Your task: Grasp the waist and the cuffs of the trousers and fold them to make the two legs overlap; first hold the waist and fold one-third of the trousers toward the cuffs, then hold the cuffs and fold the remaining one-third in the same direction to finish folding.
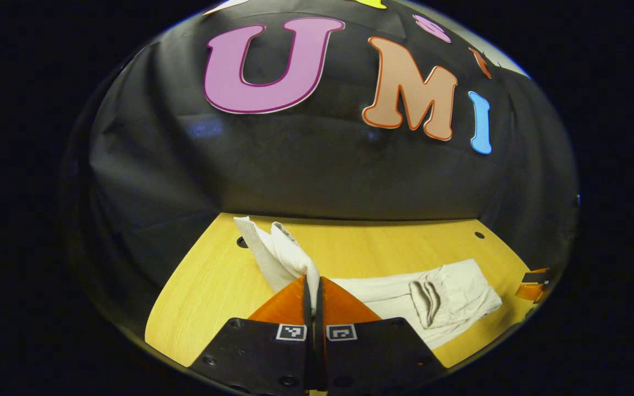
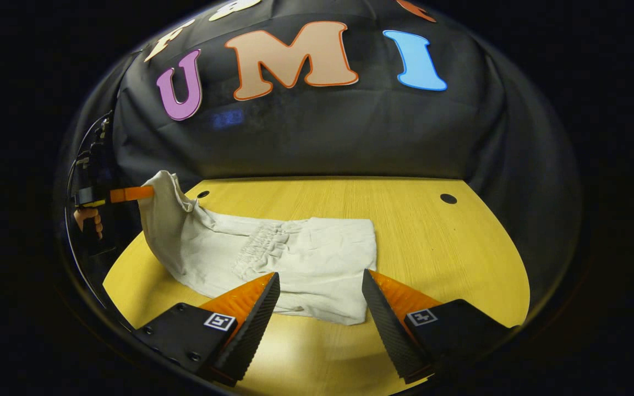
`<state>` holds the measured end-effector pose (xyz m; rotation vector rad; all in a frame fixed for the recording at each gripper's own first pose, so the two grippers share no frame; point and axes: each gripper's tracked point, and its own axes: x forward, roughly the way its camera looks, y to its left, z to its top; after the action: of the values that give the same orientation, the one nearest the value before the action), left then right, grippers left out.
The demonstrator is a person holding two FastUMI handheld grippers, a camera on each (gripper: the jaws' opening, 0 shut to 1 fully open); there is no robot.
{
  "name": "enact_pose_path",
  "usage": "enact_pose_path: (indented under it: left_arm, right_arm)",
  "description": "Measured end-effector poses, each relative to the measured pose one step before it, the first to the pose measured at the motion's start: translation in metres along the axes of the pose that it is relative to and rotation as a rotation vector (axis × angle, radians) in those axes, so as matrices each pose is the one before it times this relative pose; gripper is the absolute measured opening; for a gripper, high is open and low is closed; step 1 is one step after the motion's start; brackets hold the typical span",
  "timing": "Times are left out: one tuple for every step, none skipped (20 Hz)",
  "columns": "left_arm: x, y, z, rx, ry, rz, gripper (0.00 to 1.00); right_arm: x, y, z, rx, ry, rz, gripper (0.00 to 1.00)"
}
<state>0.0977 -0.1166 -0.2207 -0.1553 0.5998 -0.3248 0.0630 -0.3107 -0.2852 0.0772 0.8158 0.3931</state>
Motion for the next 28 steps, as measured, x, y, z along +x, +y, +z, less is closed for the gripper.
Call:
enact_pose_path:
  left_arm:
    - [-0.00302, -0.01256, 0.00376, 0.00541, -0.00619, -0.00835, 0.00]
    - [0.00158, -0.00874, 0.00413, 0.00586, -0.00602, -0.00832, 0.00]
    - [0.00103, -0.00979, 0.00374, 0.00636, -0.00297, -0.01004, 0.00]
    - [0.00205, -0.00842, 0.00401, 0.00607, -0.00397, -0.00821, 0.00]
    - [0.00222, -0.01042, 0.00410, 0.00617, -0.00257, -0.01155, 0.00]
    - [0.00321, -0.00972, 0.00410, 0.00468, -0.00662, -0.00918, 0.00]
    - [0.00432, -0.01066, 0.00254, 0.00506, -0.00239, -0.01202, 0.00]
    - [0.00526, -0.01679, 0.00472, 0.00827, -0.00523, -0.01984, 0.00]
    - [0.00314, -0.01012, 0.00140, 0.00526, 0.00038, -0.01409, 0.00]
    - [0.00392, -0.01013, 0.00231, 0.00789, -0.00139, -0.01168, 0.00]
    - [0.00321, -0.00976, 0.00197, 0.00887, -0.00043, -0.01264, 0.00]
    - [0.00381, -0.01024, 0.00187, 0.00872, -0.00217, -0.01466, 0.00]
    - [0.00415, -0.01062, 0.00142, 0.00746, 0.00032, -0.01468, 0.00]
    - [0.00384, -0.01041, 0.00205, 0.00693, 0.00002, -0.01545, 0.00]
    - [0.00374, -0.01043, 0.00167, 0.00614, -0.00095, -0.01422, 0.00]
    - [0.00618, -0.01300, 0.00151, 0.00668, 0.00149, -0.01984, 0.00]
    - [0.00631, -0.01296, 0.00104, 0.00530, 0.00355, -0.01744, 0.00]
    - [0.00448, -0.00889, 0.00003, 0.00511, 0.00437, -0.01195, 0.00]
    - [0.00470, -0.00947, 0.00022, 0.00447, 0.00299, -0.01175, 0.00]
    - [0.00514, -0.00995, 0.00063, 0.00380, 0.00023, -0.01341, 0.00]
    - [0.00551, -0.00864, -0.00019, 0.00413, 0.00385, -0.01243, 0.00]
    - [0.00970, -0.01956, 0.00099, 0.01441, 0.00350, -0.02430, 0.00]
    - [0.00642, -0.01365, 0.00060, 0.00910, 0.00345, -0.01708, 0.00]
    - [0.00567, -0.01620, 0.00264, 0.01257, -0.00005, -0.02442, 0.00]
    - [0.00267, -0.01218, 0.00128, 0.00677, -0.00272, -0.01929, 0.00]
    - [0.00172, -0.01185, 0.00074, 0.00367, -0.00179, -0.01805, 0.00]
    - [0.00321, -0.01313, -0.00107, 0.00381, -0.00113, -0.02148, 0.00]
    - [0.00207, -0.01054, -0.00286, 0.00669, 0.00234, -0.01682, 0.00]
  right_arm:
    - [-0.00219, -0.00448, -0.00079, 0.00548, -0.00087, -0.00188, 0.92]
    - [-0.00189, -0.00556, -0.00035, 0.00448, -0.00078, -0.00185, 0.92]
    - [-0.00188, -0.00447, -0.00105, 0.00323, -0.00157, -0.00144, 0.92]
    - [-0.00203, -0.00552, -0.00031, 0.00241, -0.00049, -0.00161, 0.97]
    - [-0.00259, -0.00298, -0.00115, 0.00296, -0.00055, -0.00133, 0.92]
    - [-0.00280, -0.00489, -0.00065, 0.00295, -0.00010, -0.00171, 0.92]
    - [-0.00346, -0.00733, -0.00207, 0.00305, -0.00073, -0.00290, 0.92]
    - [-0.00392, -0.00727, -0.00134, 0.00174, -0.00059, -0.00471, 0.92]
    - [-0.00218, -0.00462, -0.00045, 0.00231, -0.00119, -0.00491, 0.92]
    - [-0.00402, -0.00520, -0.00038, 0.00426, -0.00004, -0.00370, 0.97]
    - [-0.00370, -0.00438, -0.00098, 0.00570, -0.00101, -0.00329, 0.92]
    - [-0.00189, -0.00520, -0.00124, 0.00553, 0.00026, -0.00379, 0.92]
    - [-0.00128, -0.00624, -0.00248, 0.00415, 0.00128, -0.00503, 0.97]
    - [-0.00122, -0.00468, -0.00128, 0.00375, 0.00057, -0.00518, 0.97]
    - [-0.00212, -0.00357, -0.00210, 0.00431, 0.00143, -0.00274, 0.97]
    - [-0.00314, -0.00369, -0.00157, 0.00547, 0.00163, -0.00358, 0.92]
    - [-0.00210, -0.00528, -0.00077, 0.00293, -0.00006, -0.00206, 0.97]
    - [-0.00236, -0.00363, -0.00135, 0.00087, 0.00076, -0.00275, 0.92]
    - [-0.00101, -0.00259, -0.00106, 0.00090, -0.00012, -0.00288, 0.92]
    - [-0.00098, -0.00359, 0.00071, 0.00227, -0.00173, -0.00166, 0.92]
    - [-0.00268, -0.00391, -0.00011, 0.00543, -0.00097, -0.00224, 0.92]
    - [-0.00025, -0.00661, -0.00232, 0.00723, 0.00233, -0.00359, 0.92]
    - [-0.00178, -0.00278, -0.00062, 0.00625, 0.00170, -0.00007, 0.92]
    - [-0.00111, -0.00384, -0.00012, 0.00462, 0.00000, -0.00141, 0.92]
    - [0.00024, -0.00208, -0.00054, 0.00246, 0.00002, -0.00051, 0.92]
    - [-0.00076, -0.00329, 0.00028, 0.00207, -0.00117, -0.00053, 0.92]
    - [-0.00058, -0.00166, -0.00048, 0.00182, -0.00015, -0.00094, 0.92]
    - [-0.00046, -0.00255, 0.00062, 0.00230, -0.00022, -0.00046, 0.92]
